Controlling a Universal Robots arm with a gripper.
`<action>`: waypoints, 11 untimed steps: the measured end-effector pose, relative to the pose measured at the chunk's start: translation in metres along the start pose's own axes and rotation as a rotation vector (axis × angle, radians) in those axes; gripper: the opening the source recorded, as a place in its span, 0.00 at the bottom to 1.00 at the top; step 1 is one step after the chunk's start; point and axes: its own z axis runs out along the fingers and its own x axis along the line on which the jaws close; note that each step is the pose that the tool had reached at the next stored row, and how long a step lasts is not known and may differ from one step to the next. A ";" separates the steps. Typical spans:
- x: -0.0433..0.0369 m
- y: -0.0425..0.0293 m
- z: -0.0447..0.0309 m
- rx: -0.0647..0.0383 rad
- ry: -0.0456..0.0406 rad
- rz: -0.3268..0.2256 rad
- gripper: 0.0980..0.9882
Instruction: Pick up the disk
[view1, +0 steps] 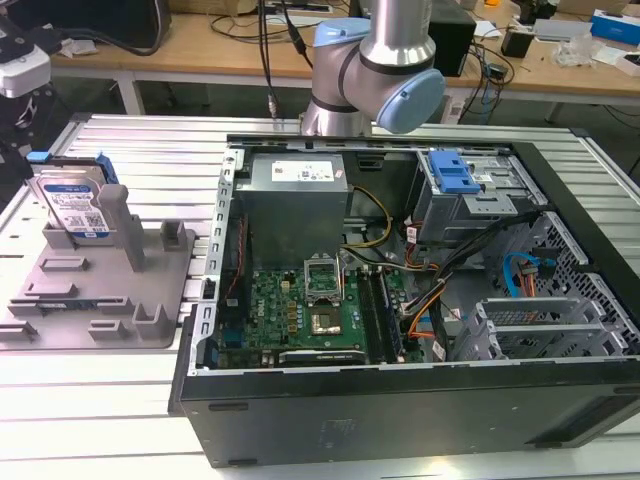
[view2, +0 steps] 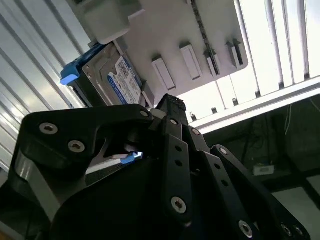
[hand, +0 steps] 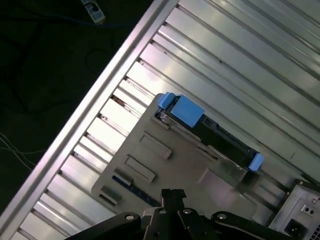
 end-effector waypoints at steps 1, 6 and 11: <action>0.0000 0.0000 0.0001 0.000 0.0008 -0.020 0.01; 0.0000 0.0000 0.0004 0.000 0.0051 -0.133 0.22; 0.0000 0.0000 0.0008 0.000 0.0086 -0.223 0.43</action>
